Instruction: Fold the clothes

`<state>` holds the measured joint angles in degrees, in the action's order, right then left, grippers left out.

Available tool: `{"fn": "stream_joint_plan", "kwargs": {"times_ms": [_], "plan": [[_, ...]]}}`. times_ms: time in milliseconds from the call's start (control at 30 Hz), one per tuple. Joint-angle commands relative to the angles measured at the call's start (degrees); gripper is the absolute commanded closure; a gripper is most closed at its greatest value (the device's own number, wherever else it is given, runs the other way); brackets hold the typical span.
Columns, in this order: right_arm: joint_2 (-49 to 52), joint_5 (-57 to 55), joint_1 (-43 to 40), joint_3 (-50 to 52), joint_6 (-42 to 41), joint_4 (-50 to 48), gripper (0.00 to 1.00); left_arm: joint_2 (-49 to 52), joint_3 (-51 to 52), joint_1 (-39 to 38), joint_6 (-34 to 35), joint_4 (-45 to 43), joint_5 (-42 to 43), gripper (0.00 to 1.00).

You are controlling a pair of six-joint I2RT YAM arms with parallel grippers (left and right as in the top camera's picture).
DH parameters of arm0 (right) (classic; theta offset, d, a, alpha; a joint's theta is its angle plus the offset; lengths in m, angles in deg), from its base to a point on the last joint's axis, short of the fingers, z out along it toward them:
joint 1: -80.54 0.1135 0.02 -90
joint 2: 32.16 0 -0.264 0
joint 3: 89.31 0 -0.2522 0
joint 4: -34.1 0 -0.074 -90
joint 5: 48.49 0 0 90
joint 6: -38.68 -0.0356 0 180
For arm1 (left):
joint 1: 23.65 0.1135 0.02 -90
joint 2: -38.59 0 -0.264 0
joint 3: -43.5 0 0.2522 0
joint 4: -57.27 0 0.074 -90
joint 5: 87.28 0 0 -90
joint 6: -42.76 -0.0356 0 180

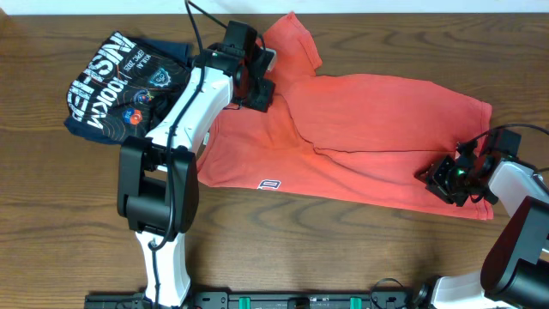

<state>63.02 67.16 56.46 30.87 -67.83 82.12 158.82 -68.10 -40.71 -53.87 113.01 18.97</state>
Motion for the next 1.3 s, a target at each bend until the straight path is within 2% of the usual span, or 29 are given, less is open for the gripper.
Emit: {"fn": "stream_joint_plan", "kwargs": {"times_ms": [0,200,367,400,467,633,767,833,933,1067,1133,1267], "plan": [[-0.35,-3.19,0.52,0.11,-0.59,0.07,0.6,2.25,0.17,0.0,-0.42,1.16,-2.67,0.4],[-0.35,-3.19,0.52,0.11,-0.59,0.22,0.6,2.21,0.17,0.0,1.79,5.51,-14.47,0.4],[-0.35,-3.19,0.52,0.11,-0.59,0.2,0.6,2.27,0.9,0.26,1.92,6.32,-16.74,0.4],[-0.35,-3.19,0.52,0.11,-0.59,0.2,0.6,2.27,1.55,0.31,2.38,5.68,-16.72,0.43],[-0.35,-3.19,0.52,0.11,-0.59,0.2,0.59,2.29,3.37,0.33,2.51,5.03,-15.78,0.57],[-0.35,-3.19,0.52,0.11,-0.61,0.17,0.59,2.29,10.08,0.33,3.72,3.41,-7.87,0.89],[-0.35,-3.19,0.52,0.11,-0.59,0.2,0.59,2.29,13.62,0.31,6.82,4.31,-7.63,0.94],[-0.35,-3.19,0.52,0.11,-0.61,0.07,0.6,1.84,13.35,0.33,6.73,5.42,-7.67,0.92],[-0.35,-3.19,0.52,0.11,-0.59,-0.17,0.59,-0.2,11.67,0.44,6.73,6.47,-7.67,0.83],[-0.35,-3.19,0.52,0.11,-0.59,-0.15,0.6,-5.29,8.85,0.44,6.73,6.67,-7.67,0.64],[-0.35,-3.21,0.52,0.11,-0.59,-0.17,0.59,-8.46,8.74,0.44,6.69,4.61,-8.02,0.5],[-0.35,-3.21,0.52,0.11,-0.59,-0.22,0.59,-10.29,8.74,0.61,6.67,1.4,-10.49,0.38]]}}
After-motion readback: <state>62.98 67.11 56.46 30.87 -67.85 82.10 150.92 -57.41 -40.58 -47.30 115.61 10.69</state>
